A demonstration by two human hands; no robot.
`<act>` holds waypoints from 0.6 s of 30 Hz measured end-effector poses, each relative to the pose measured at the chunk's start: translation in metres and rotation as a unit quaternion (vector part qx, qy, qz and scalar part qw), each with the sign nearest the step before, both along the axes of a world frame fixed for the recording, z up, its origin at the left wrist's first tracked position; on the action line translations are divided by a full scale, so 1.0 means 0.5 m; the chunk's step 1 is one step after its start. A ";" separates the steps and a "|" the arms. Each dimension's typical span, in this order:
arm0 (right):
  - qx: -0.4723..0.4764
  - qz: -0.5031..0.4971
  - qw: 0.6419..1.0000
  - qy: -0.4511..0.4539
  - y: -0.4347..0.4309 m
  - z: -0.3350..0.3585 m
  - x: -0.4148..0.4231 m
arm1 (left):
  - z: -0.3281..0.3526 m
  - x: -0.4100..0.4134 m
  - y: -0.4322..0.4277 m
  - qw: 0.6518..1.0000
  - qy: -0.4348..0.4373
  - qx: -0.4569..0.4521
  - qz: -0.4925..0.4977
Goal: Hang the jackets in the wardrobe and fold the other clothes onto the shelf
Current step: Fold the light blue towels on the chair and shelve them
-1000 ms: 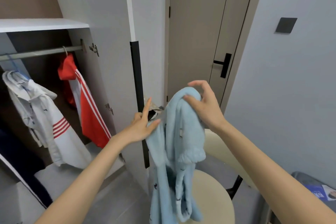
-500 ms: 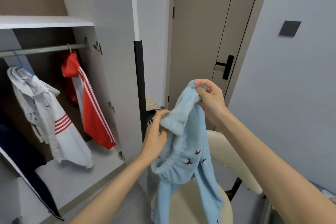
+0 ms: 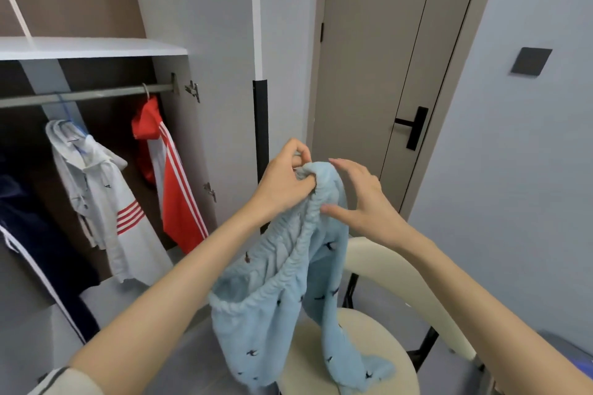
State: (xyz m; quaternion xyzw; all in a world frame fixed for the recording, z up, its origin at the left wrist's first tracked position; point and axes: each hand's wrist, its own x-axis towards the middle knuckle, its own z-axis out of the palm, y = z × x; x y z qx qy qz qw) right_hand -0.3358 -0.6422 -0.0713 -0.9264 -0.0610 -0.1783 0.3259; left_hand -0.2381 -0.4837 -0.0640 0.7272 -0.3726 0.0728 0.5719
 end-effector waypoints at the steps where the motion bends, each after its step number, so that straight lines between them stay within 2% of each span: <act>1: -0.003 0.000 1.000 -0.019 0.004 0.003 0.002 | 0.003 0.000 0.008 1.000 -0.015 0.012 0.002; 4: 0.001 0.024 0.999 -0.040 0.018 0.011 0.008 | 0.016 0.000 0.040 0.998 -0.044 0.045 0.019; 6: 0.037 0.032 0.997 -0.058 0.034 0.020 0.013 | 0.015 0.000 0.065 0.998 -0.030 0.054 0.027; 10: 0.106 0.036 0.989 -0.094 0.079 0.048 0.033 | -0.045 -0.002 0.132 0.994 0.084 0.066 -0.007; 15: 0.174 0.047 0.978 -0.106 0.124 0.105 0.084 | -0.171 -0.007 0.201 0.971 0.202 0.119 -0.045; 18: 0.209 0.053 0.973 -0.088 0.147 0.118 0.118 | -0.221 -0.009 0.235 0.962 0.193 0.195 -0.014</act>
